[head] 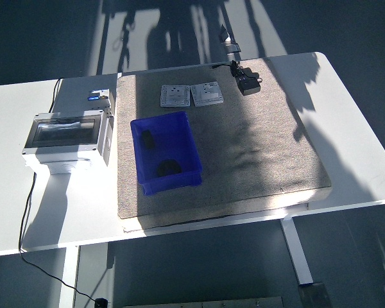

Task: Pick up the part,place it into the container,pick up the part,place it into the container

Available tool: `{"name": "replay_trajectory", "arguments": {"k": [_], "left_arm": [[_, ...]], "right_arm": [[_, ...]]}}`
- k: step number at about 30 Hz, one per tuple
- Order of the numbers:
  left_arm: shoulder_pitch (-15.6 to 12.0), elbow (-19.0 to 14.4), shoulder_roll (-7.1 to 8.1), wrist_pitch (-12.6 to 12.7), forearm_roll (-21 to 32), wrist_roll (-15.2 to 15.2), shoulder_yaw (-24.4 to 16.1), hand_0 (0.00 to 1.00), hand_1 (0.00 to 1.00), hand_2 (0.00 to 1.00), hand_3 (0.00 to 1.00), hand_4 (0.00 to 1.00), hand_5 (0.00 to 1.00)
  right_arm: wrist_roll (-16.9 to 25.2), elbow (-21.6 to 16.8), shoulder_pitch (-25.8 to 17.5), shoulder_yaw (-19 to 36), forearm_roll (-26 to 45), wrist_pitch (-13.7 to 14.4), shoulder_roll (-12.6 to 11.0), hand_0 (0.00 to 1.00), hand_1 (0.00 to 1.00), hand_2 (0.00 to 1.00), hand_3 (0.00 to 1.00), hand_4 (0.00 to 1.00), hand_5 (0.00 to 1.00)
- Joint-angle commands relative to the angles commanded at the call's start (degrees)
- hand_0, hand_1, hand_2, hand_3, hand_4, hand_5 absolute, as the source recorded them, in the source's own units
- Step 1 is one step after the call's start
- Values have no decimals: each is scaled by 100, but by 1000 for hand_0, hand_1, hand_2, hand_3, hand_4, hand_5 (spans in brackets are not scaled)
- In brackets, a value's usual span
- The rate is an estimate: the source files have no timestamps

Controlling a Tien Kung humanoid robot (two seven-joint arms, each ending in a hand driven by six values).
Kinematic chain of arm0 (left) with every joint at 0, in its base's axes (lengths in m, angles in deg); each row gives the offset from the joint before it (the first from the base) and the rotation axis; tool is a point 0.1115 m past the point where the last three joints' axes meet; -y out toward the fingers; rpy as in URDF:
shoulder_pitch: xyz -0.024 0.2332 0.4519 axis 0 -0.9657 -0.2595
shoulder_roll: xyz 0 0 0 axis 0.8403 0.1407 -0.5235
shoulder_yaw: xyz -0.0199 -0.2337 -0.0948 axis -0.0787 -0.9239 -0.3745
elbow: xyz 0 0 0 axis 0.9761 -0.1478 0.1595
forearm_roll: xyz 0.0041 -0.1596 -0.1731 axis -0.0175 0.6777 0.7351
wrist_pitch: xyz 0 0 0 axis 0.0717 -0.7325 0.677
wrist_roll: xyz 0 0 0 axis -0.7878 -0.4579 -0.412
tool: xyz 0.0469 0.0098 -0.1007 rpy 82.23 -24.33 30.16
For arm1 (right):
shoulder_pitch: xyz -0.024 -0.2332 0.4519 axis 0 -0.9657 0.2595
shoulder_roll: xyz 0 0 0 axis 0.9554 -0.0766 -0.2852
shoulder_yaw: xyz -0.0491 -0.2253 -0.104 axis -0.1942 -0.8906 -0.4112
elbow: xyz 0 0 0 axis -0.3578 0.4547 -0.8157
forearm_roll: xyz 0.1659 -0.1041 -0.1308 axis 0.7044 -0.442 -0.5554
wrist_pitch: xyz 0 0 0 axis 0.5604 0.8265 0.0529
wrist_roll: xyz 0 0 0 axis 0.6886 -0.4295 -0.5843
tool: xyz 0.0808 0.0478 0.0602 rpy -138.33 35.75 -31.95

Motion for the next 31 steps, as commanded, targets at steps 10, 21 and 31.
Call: {"name": "replay_trajectory", "arguments": {"k": [10, 21, 31], "left_arm": [[45, 0, 167, 38, 247, 10, 48, 703, 694, 656, 363, 841, 998], [17, 0, 247, 35, 185, -88, -130, 703, 692, 643, 314, 847, 998], [27, 0, 194, 303, -19, -222, -108, 703, 690, 640, 319, 843, 998]], "right_arm": [[-286, -14, 37, 107, 63, -245, 84, 628, 373, 423, 473, 998, 580], [-635, -76, 140, -95, -179, -1163, 161, 906, 888, 896, 939, 998, 890], [-658, -16, 192, -271, 126, -1359, 262, 911, 891, 887, 925, 998, 928]]}}
